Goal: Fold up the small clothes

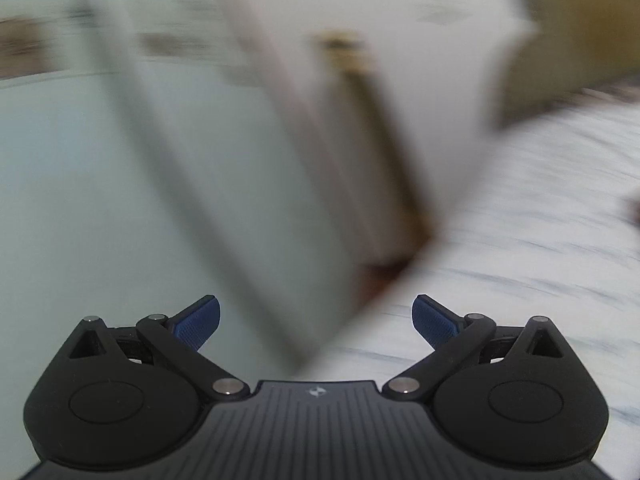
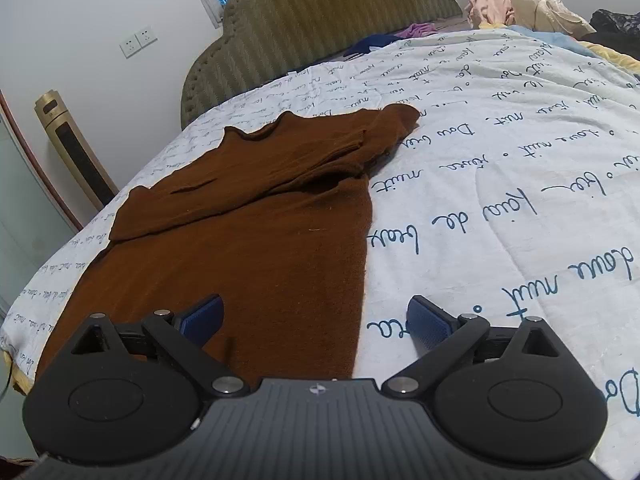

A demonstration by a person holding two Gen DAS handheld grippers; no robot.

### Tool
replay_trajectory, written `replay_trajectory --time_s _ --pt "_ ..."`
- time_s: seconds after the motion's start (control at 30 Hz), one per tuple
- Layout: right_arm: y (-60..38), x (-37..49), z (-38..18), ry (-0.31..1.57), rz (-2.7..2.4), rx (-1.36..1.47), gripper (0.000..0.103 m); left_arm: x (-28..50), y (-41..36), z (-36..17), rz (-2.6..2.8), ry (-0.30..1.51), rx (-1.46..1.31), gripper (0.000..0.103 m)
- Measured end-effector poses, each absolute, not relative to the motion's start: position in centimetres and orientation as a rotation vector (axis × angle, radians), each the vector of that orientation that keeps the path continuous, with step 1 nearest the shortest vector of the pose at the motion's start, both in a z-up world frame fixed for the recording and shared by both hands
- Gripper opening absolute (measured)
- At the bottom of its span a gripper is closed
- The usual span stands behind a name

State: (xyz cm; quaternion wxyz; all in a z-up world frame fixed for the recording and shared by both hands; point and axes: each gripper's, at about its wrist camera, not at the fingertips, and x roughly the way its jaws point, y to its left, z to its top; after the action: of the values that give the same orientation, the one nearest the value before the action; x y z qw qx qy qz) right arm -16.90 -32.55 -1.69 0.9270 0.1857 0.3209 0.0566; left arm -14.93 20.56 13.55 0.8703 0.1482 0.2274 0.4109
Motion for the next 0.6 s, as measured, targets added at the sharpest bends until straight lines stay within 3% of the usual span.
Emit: replay_trajectory --time_s 0.1,0.17,0.37,0.6 --pt "-32.3 -16.7 -1.8 0.659 0.112 0.382 0.098 -17.1 22.6 15.8 0.870 0.394 0.237 0.103" --pt "-32.2 -16.6 -1.8 0.660 0.111 0.381 0.099 -16.6 22.2 15.7 0.706 0.444 0.165 0.103" --pt "-32.7 -16.6 -1.3 0.675 0.111 0.391 0.099 -11.0 13.4 8.1 -0.003 0.733 0.128 0.103" --pt "-33.9 -18.0 -1.3 0.705 0.163 0.390 0.094 -9.0 6.3 2.3 -0.211 0.808 0.301 0.103"
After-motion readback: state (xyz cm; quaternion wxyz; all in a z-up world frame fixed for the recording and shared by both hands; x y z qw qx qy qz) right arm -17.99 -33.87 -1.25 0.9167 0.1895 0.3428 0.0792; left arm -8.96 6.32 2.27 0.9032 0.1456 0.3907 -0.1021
